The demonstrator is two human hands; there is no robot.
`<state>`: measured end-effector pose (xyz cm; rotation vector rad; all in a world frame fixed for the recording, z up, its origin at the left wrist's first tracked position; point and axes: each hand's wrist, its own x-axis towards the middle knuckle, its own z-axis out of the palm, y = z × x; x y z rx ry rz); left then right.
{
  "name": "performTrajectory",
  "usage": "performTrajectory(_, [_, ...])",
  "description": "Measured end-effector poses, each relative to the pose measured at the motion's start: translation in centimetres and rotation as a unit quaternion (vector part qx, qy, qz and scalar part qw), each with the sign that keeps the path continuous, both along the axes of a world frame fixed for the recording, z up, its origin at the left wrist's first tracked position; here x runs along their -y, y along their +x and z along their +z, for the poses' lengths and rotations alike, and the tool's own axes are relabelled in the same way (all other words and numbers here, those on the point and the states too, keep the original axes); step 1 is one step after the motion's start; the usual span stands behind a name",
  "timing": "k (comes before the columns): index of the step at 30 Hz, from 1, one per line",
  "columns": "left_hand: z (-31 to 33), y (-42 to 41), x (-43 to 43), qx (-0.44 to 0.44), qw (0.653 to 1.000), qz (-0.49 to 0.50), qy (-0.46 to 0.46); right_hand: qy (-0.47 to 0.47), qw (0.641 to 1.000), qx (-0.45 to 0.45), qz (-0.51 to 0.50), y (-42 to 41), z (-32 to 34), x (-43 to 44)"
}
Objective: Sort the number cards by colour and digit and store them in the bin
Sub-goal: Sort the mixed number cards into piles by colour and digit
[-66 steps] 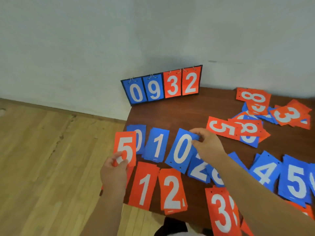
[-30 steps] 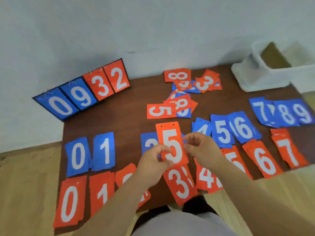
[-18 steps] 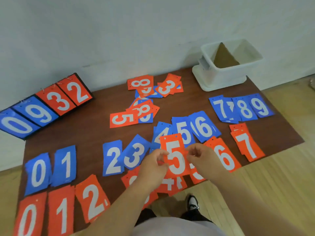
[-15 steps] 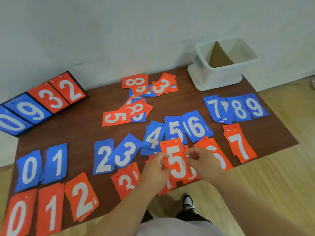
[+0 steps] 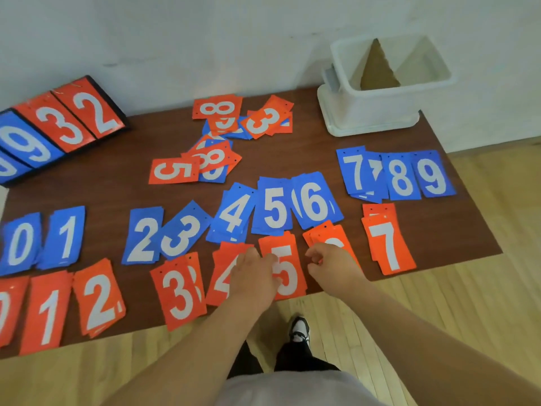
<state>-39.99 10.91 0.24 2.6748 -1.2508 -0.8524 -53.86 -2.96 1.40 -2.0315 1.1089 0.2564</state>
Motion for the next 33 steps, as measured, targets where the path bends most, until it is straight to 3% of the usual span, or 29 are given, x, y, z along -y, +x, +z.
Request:
performTrajectory(7, [4.3,7.2,-1.9,0.039,0.992,0.096,-0.067,-0.03,0.997,0.049,0.044,5.0,3.3,1.9])
performTrajectory(16, [4.7,23.0,-4.1,0.072,0.979,0.185,-0.048,-0.05,0.994,0.028,0.088,19.0,2.6,4.6])
performTrajectory(22, [2.8,33.1,0.0,0.079,0.991,0.109,-0.019,-0.101,0.991,0.024,0.082,30.9,0.5,7.7])
performTrajectory(25, [0.7,36.6,2.6,0.084,0.996,0.035,-0.005,-0.145,0.979,-0.014,0.145,35.7,-1.6,8.6])
performTrajectory(29, [-1.1,38.9,4.4,0.067,0.996,-0.051,0.029,-0.167,0.958,-0.062,0.222,38.5,-3.0,10.2])
performTrajectory(33, [-1.0,39.8,4.7,0.068,0.995,-0.045,0.052,-0.159,0.969,-0.064,0.179,38.3,-3.2,10.9])
